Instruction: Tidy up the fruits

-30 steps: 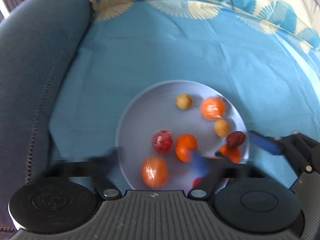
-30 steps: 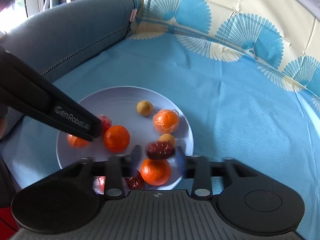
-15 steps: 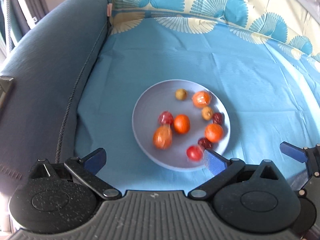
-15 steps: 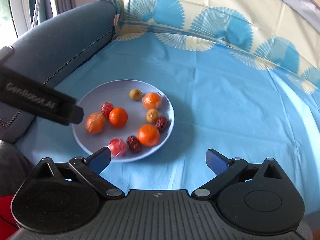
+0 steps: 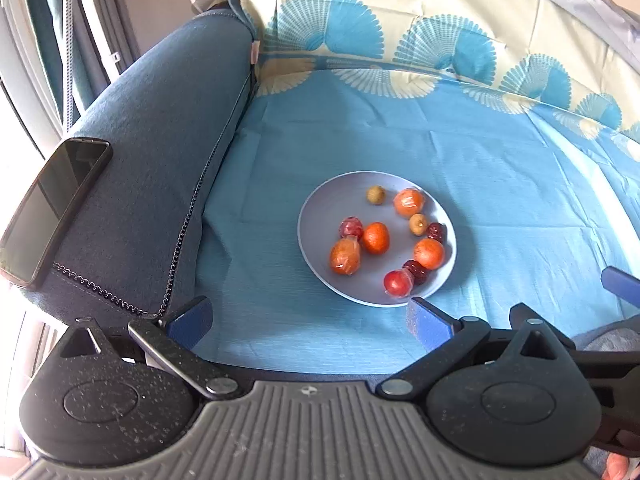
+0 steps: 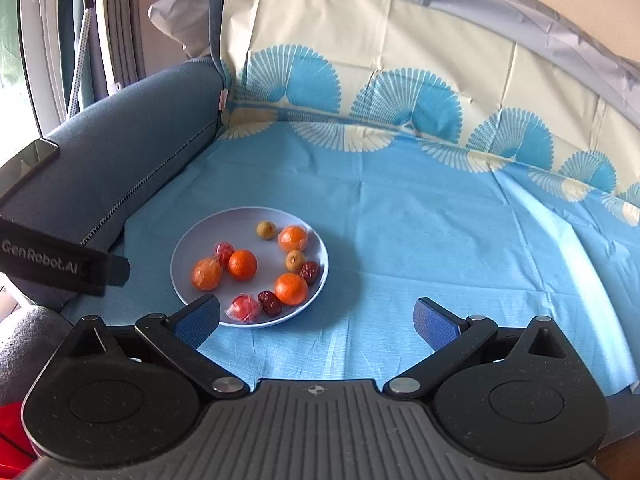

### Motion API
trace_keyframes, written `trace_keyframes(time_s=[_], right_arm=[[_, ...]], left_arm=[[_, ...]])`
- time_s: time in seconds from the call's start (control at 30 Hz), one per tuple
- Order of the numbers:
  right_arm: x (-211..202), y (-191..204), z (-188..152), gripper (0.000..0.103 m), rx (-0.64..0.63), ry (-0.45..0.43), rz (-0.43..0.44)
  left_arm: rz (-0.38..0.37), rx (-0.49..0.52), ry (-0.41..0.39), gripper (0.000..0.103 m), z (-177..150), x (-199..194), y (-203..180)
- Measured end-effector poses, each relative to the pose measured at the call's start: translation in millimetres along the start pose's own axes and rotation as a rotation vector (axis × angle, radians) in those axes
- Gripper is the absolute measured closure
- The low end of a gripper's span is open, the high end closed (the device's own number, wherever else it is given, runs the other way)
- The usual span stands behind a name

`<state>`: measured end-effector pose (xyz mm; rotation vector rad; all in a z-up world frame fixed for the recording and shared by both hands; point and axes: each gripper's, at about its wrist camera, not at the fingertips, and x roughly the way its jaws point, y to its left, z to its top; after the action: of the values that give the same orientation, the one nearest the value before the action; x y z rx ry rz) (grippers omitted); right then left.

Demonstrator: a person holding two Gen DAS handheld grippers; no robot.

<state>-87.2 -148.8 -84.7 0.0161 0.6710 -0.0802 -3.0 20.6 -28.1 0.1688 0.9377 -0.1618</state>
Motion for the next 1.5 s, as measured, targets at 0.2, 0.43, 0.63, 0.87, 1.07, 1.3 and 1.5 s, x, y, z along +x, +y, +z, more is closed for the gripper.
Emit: trace_keyframes(time_s=[0.2,0.43,0.63,0.87,1.07,1.3,1.5], right_arm=[[-10.3,1.5,-0.9,0.001,-0.008,-0.008,-0.004],[-12.3,3.2,-0.5,0.001,-0.014,-0.015,-0.004],[-10.3,3.7,-0.9,0.001,-0.014,-0.01,-0.003],[-6.7,3.0,-1.2,0.001,-0.009,-0.002,-0.005],[-5.9,3.4,-1.9,0.001,-0.012,0.002,-0.003],[-6.0,4.0,-1.8,0.001,-0.013,0.0,-0.005],[-6.3,4.9,-1.6,0.001,-0.014,-0.001,-0.006]], left_arm=[[-0.005,0.019,-0.005,0.0,-4.0,-4.0,-5.0],[-0.009,0.018,0.003,0.0,-3.6,-3.8,-5.7],[-0.012,0.025,0.018,0.0,-3.3,0.8,-6.5],[-0.008,0.029,0.029,0.0,-2.9,4.8,-7.7],[0.0,0.027,0.035,0.0,-3.2,5.7,-7.1],[0.0,0.031,0.031,0.0,-3.9,5.1,-8.0],[0.009,0.034,0.029,0.0,-3.7,4.6,-8.6]])
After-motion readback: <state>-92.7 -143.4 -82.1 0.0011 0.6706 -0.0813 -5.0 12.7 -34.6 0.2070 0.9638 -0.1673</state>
